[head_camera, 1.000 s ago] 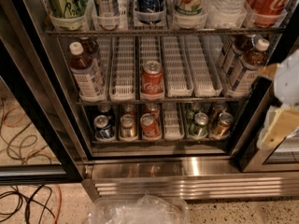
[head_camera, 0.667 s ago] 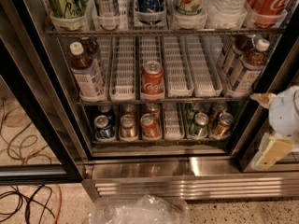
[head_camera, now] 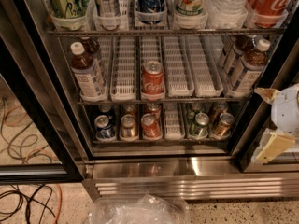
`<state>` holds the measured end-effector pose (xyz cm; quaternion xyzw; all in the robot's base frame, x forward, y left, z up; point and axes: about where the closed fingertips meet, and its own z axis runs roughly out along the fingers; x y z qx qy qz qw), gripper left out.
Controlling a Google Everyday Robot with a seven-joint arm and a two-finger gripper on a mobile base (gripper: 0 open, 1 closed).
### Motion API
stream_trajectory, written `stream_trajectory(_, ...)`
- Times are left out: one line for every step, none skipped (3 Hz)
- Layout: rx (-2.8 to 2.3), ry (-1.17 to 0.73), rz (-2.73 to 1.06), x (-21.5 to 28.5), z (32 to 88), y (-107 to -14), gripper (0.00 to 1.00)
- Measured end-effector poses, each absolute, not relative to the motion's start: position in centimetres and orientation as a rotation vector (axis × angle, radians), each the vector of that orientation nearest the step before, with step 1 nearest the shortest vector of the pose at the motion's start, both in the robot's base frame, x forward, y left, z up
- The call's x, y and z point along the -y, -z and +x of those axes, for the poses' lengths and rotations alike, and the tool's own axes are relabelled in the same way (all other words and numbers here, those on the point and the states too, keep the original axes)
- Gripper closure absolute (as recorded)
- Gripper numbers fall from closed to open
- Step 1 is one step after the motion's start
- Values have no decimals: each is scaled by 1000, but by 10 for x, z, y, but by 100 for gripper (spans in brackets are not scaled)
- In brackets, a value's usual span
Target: Pick blue plastic bottle from middle shelf of fridge
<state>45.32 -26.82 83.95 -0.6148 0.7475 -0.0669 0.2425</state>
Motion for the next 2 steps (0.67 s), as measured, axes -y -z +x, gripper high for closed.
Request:
stream_trajectory(-2046, 90, -1630, 265, 454, -843, 0)
stream_trajectory(-2122, -169, -1367, 276, 460, -845, 0)
